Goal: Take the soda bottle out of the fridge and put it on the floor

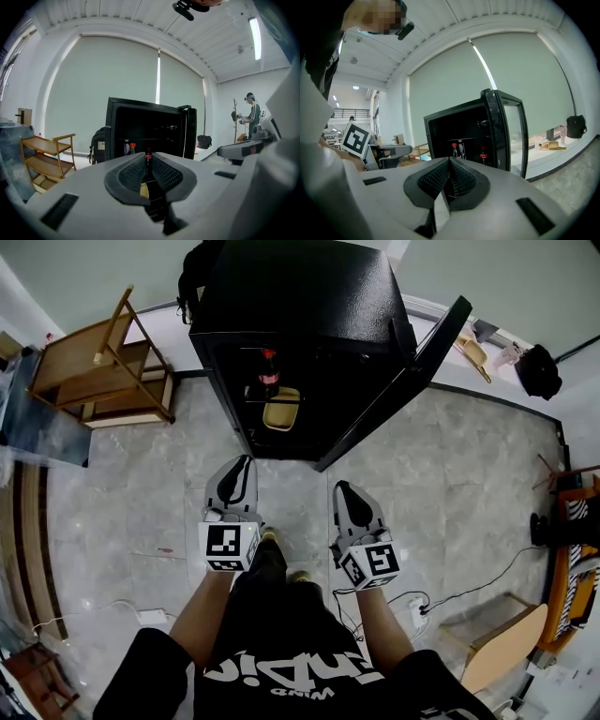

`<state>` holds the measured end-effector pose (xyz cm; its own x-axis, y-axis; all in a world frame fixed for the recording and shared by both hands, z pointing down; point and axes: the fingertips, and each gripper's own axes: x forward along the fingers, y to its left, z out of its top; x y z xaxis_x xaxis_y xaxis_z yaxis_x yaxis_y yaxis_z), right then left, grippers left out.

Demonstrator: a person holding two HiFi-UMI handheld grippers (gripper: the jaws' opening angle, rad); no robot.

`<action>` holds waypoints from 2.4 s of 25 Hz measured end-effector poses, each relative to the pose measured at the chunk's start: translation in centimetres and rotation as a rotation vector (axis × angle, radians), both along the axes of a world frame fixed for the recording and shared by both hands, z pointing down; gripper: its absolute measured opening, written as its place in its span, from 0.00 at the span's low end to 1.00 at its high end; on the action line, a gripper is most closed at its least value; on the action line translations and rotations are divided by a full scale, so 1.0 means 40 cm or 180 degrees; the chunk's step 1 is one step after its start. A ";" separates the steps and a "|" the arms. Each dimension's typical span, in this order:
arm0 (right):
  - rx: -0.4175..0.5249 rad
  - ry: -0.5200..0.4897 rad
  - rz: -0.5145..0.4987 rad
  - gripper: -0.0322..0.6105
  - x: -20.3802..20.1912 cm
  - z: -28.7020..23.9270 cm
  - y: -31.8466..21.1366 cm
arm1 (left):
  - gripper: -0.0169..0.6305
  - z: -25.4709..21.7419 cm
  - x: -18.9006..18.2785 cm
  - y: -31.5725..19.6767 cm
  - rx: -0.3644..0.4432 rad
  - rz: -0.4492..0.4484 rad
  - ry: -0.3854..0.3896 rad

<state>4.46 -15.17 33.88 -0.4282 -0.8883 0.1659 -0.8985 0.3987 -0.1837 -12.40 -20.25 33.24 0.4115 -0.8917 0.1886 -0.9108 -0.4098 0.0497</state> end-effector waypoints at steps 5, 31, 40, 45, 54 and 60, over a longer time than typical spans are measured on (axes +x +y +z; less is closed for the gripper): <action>-0.0033 -0.0018 0.0052 0.09 0.007 0.006 -0.011 | 0.50 0.024 0.005 -0.035 -0.0008 -0.0073 0.0040; -0.0387 -0.0176 0.0326 0.09 0.049 0.120 0.002 | 0.60 0.336 0.069 -0.508 -0.0252 -0.0403 -0.0047; -0.0494 -0.0124 0.0527 0.09 0.116 0.160 -0.008 | 0.60 0.429 0.089 -0.686 -0.0336 -0.0395 -0.0266; -0.0530 -0.0124 0.0583 0.09 0.127 0.174 -0.024 | 0.60 0.462 0.096 -0.738 -0.0377 -0.0318 -0.0375; -0.0545 -0.0115 0.0634 0.09 0.140 0.180 -0.030 | 0.51 0.455 0.102 -0.755 -0.0382 -0.0262 -0.0359; -0.0566 -0.0118 0.0669 0.09 0.154 0.185 0.000 | 0.51 0.450 0.101 -0.710 -0.0374 -0.0264 -0.0446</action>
